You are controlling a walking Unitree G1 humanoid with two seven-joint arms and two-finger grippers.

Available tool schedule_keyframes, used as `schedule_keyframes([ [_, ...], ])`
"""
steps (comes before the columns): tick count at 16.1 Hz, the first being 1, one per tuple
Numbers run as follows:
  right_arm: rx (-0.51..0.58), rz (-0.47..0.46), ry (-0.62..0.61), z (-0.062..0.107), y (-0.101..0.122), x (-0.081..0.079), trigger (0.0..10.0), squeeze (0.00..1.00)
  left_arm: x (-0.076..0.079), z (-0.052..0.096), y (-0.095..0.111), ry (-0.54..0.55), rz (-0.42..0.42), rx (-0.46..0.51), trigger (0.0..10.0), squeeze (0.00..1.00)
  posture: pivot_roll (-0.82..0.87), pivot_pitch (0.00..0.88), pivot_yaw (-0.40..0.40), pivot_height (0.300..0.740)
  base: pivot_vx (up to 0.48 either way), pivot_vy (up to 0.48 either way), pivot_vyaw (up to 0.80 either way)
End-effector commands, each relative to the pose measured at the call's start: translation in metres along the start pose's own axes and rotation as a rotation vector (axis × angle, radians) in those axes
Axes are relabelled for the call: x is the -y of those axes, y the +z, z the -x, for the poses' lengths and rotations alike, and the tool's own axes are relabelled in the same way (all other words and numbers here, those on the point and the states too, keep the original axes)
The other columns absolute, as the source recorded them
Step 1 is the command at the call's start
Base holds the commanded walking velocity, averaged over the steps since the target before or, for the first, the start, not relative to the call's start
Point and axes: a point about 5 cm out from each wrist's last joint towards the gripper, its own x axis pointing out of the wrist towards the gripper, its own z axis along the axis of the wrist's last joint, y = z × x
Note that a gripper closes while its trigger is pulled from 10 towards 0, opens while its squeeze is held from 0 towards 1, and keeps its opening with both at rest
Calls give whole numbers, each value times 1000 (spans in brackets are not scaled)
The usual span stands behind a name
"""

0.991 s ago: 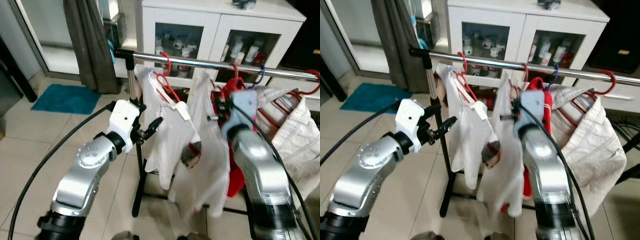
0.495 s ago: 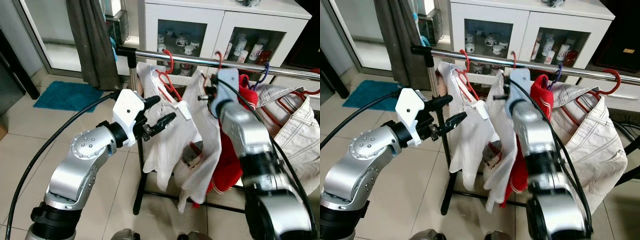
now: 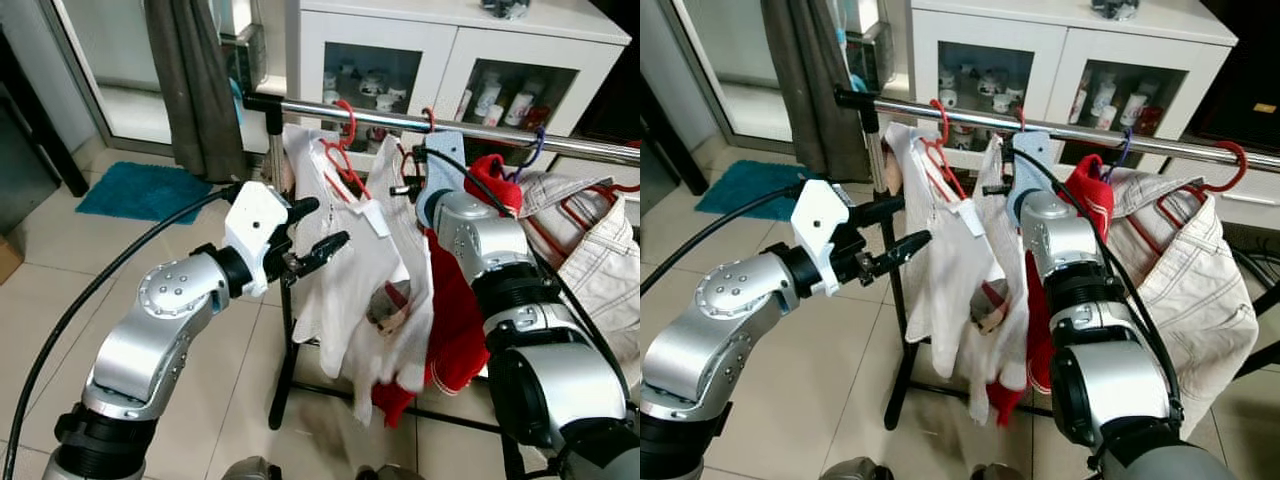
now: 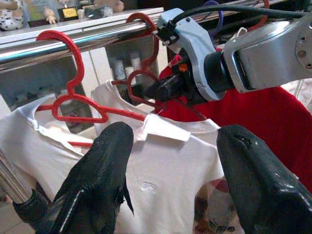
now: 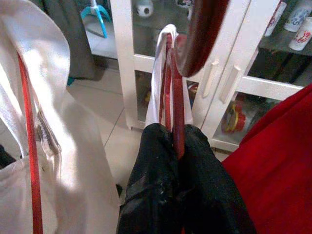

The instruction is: Hang hanger

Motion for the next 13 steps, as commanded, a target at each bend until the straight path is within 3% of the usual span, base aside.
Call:
schedule_keyframes([
  [1, -31, -24, -14, -1, -6, 7, 10000, 0, 1, 0, 2, -12, -9, -6, 10000, 0, 41, 33, -8, 740, 0, 0, 0],
  [2, -30, -21, -18, -1, -7, 8, 10000, 988, 1, 0, 2, -12, -7, -8, 10000, 0, 40, 33, -6, 740, 0, 0, 0],
  [3, -23, -41, -8, 0, -8, 10, 10000, 1000, 1, 0, 1, -12, -5, -11, 10000, 0, 40, 36, -3, 740, 0, 0, 0],
  [8, 84, -91, 69, 14, 2, 11, 10000, 1000, -2, 0, -1, 24, 27, 2, 10000, 0, 33, 34, 16, 740, 0, 0, 0],
  [10, 237, -136, 25, 31, 12, 16, 10000, 1000, -6, -1, -4, 91, 33, -3, 10000, 0, 27, 34, 15, 740, 0, 0, 0],
  [11, 345, -127, -22, 41, 17, 21, 10000, 0, -9, -1, -7, 139, 37, -8, 10000, 0, 23, 35, 16, 740, 0, 0, 0],
  [13, 420, -196, 8, 60, 18, 24, 10000, 0, -13, 0, -11, 225, 69, -7, 10000, 0, 17, 37, 16, 740, 0, 0, 0],
])
